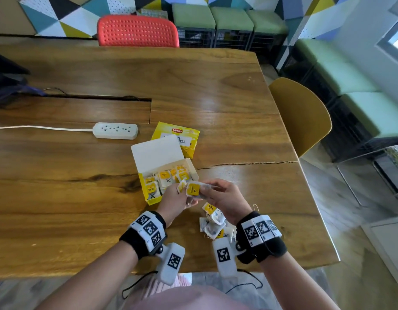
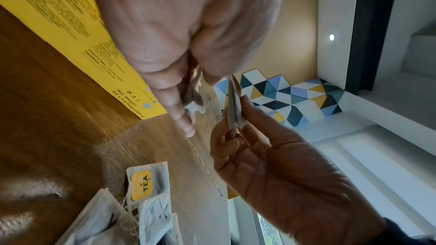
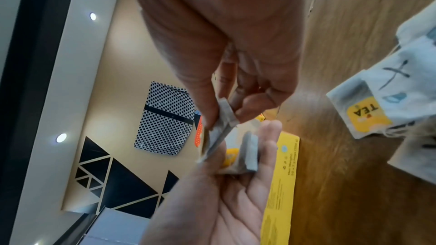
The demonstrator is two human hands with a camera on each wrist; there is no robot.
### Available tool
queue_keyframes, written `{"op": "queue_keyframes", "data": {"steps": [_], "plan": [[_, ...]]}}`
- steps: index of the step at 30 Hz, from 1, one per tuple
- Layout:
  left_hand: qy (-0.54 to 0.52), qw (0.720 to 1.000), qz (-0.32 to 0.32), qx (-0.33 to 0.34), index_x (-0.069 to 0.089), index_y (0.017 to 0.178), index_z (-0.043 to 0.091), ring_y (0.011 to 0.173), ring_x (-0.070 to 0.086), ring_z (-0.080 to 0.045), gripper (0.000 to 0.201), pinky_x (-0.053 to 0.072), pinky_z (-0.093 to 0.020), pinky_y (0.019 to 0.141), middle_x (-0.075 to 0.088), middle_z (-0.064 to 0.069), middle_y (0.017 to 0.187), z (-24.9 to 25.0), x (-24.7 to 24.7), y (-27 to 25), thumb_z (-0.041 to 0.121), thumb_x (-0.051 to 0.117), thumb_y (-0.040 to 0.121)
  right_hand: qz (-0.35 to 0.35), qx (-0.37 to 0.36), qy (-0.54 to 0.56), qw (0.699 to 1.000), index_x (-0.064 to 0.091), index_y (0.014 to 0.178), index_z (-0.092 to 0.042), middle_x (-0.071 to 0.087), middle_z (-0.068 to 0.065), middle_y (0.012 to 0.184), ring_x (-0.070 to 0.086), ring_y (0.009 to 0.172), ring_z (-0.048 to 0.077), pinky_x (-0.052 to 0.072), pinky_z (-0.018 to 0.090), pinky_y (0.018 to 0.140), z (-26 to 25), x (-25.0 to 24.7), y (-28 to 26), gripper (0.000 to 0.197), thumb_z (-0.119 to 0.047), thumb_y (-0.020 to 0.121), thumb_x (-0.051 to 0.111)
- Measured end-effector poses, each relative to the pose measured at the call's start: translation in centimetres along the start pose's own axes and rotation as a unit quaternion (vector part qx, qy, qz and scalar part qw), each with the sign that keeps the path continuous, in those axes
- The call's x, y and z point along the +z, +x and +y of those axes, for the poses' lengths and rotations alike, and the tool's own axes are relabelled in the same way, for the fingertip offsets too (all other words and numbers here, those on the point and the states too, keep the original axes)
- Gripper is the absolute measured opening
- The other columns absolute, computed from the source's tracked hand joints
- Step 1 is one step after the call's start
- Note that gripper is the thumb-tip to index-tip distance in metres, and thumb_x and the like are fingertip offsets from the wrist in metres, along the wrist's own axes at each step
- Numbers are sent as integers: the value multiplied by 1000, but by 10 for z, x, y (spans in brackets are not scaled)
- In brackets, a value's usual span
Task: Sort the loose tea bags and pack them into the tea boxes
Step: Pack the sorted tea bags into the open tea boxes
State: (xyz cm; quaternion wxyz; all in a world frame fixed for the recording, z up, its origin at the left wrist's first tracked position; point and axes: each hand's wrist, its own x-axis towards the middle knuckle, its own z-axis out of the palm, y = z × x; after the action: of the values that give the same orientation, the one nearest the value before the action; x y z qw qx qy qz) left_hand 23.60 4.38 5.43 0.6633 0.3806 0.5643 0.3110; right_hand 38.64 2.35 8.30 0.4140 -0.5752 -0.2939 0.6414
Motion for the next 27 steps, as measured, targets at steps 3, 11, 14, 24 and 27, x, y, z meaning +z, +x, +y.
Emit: {"op": "queue_keyframes", "data": {"steps": [3,11,14,24,27], "plan": [[-93,994,-12,-48,58,111,-8,87,60,-30,25,58,-29,67,61,-27,103,5,0,1,6,40,101,18,-7,-26,999,66,94,-3,66,9,79,60,67,16,48,24,59,5,9,4,13,-7,83,72],[-163,985,-43,-33,59,102,0,95,60,-25,20,48,-43,96,61,-21,102,14,-5,-12,11,42,100,66,-34,-121,990,68,82,-9,68,6,74,63,69,18,54,30,66,22,23,17,13,-11,76,80],[-138,989,-43,-14,58,103,2,96,61,-22,23,53,-30,86,62,-18,104,10,-9,-13,-5,37,98,64,-25,-95,993,67,86,-3,66,11,76,63,70,20,56,33,70,21,27,19,15,-9,77,78],[162,975,58,143,62,115,18,98,52,-3,25,36,-25,93,58,7,110,31,-58,7,14,40,102,82,14,-46,995,66,91,-5,63,4,72,59,63,14,49,20,55,16,11,24,7,-8,85,70],[325,932,84,137,64,102,16,79,55,-15,17,42,-32,77,61,-5,93,35,-67,20,19,47,100,92,23,-55,994,65,89,-7,62,4,74,59,64,14,48,18,53,20,3,22,5,-6,86,68]]}}
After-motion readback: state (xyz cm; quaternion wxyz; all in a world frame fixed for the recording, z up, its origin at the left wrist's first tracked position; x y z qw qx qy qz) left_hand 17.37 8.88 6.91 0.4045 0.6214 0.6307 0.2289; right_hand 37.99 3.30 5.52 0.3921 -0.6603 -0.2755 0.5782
